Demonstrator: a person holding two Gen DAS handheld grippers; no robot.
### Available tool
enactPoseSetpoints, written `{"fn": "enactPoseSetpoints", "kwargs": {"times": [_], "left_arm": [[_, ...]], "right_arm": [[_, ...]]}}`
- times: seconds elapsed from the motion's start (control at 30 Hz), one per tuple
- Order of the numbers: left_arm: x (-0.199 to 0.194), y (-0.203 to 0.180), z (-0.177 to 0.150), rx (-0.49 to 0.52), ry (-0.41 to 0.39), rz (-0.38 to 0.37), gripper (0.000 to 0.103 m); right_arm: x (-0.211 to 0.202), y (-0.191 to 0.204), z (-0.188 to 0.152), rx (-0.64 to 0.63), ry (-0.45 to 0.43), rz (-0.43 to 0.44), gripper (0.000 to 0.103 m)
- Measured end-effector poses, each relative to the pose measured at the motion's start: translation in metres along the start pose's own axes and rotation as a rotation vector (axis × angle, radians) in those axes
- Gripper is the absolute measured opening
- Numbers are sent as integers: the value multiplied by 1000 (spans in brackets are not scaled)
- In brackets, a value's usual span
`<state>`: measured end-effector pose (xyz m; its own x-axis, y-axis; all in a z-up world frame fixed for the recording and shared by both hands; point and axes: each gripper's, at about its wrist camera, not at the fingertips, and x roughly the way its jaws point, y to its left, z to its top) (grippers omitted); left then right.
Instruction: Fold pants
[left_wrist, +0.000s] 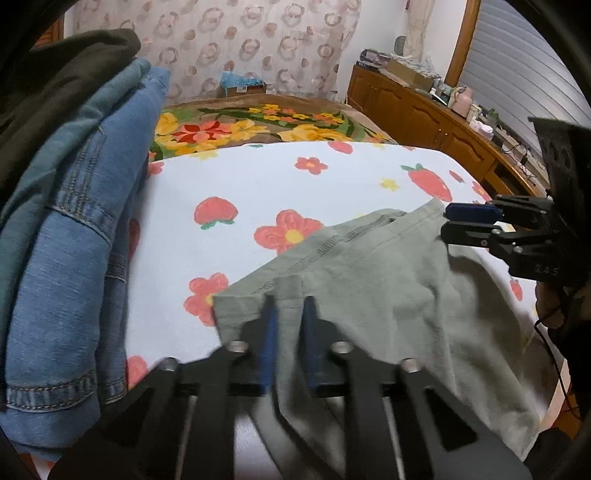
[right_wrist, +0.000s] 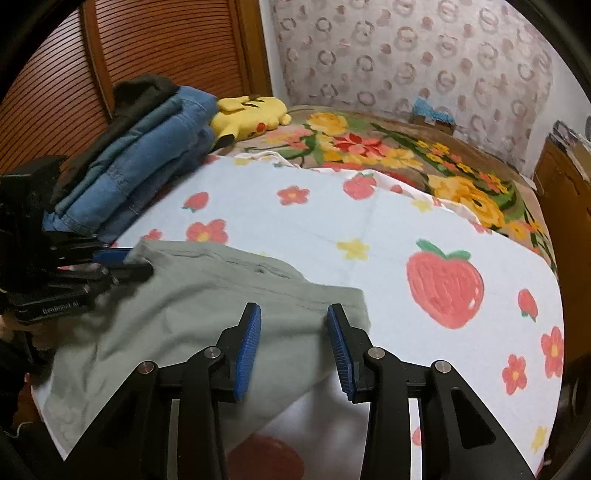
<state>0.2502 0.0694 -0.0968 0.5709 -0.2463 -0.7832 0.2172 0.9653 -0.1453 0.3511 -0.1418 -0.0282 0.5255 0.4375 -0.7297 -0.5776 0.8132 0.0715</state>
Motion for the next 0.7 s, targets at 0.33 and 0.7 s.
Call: {"fn": "enactPoseSetpoints", "kwargs": {"times": [0.33,0.7], "left_arm": [[-34,18,13,-30,-99,74,5],[-42,5,2,-15,-84,72,38]], "right_arm": [[-10,-4,-2,32,-22,-8,39],[-48,-1,-18,40,-88,-1,39]]}}
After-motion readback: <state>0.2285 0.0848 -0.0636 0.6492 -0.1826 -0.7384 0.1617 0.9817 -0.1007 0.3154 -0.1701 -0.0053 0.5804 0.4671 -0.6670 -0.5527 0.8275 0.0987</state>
